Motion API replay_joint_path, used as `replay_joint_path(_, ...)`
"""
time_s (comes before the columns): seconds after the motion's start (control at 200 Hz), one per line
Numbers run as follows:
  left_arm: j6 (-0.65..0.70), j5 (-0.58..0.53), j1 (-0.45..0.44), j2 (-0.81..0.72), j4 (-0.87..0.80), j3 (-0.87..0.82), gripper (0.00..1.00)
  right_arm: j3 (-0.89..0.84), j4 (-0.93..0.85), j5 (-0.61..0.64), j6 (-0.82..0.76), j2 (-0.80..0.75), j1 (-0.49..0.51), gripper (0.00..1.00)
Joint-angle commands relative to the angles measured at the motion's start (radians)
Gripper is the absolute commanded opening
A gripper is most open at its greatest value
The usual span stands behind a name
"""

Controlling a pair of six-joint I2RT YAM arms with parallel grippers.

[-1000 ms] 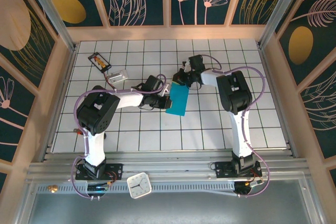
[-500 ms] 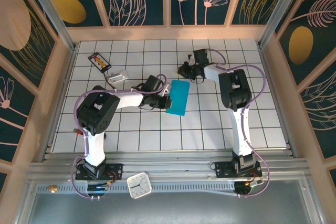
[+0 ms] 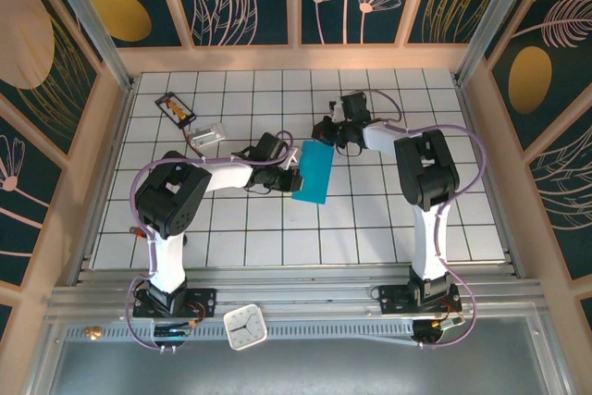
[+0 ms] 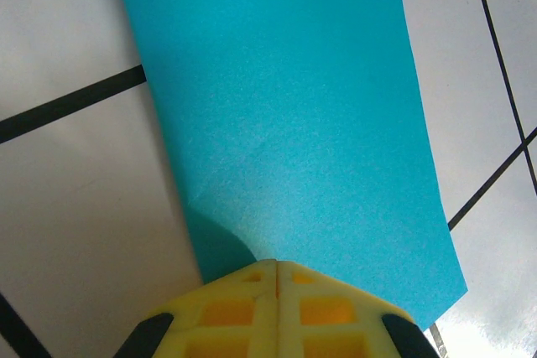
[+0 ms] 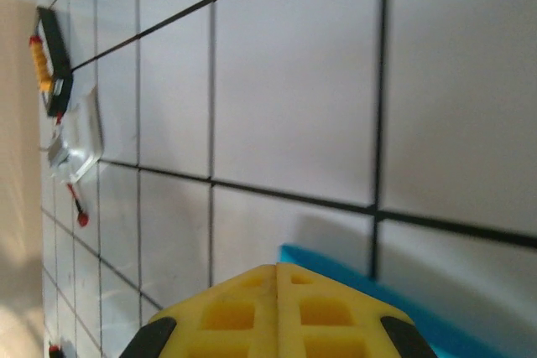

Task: Fold a paper plane with a square sheet of paper (pick it up from the middle)
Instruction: First fold in half a square sheet of paper at the center of the table.

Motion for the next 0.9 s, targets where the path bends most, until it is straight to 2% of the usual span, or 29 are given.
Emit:
replay_joint_path(0.0, -0.007, -0.053, -0.009, 0.068, -0.267, -0.068, 0.0, -0.045, 0.023, 0.038, -0.036, -0.054, 0.011, 0.0)
replay_joint_path(0.1, -0.054, 0.032, -0.01, 0.031, -0.216, -0.094, 0.02, -0.07, 0.02, 0.035, -0.04, -0.069, 0.01, 0.0)
replay_joint_path(0.2, -0.12, 0.106, -0.011, -0.024, -0.149, -0.136, 0.07, -0.099, 0.017, 0.037, -0.049, -0.092, 0.005, 0.0)
replay_joint_path(0.415, -0.235, 0.133, -0.008, -0.119, -0.05, -0.129, 0.2, -0.168, 0.049, 0.006, -0.058, -0.139, 0.018, 0.0)
replay_joint_path(0.505, -0.316, 0.167, -0.002, -0.138, 0.038, -0.155, 0.22, -0.188, 0.067, -0.023, -0.052, -0.148, 0.033, 0.0)
replay_joint_path(0.56, -0.363, 0.178, 0.002, -0.143, 0.082, -0.181, 0.21, -0.196, 0.074, -0.033, -0.048, -0.151, 0.044, 0.0)
replay_joint_path(0.771, -0.416, 0.174, 0.006, -0.126, 0.134, -0.228, 0.0, -0.196, 0.103, -0.086, -0.017, -0.122, 0.086, 0.0)
replay_joint_path(0.896, -0.401, 0.147, 0.006, -0.114, 0.108, -0.248, 0.0, -0.191, 0.113, -0.112, 0.0, -0.095, 0.118, 0.0)
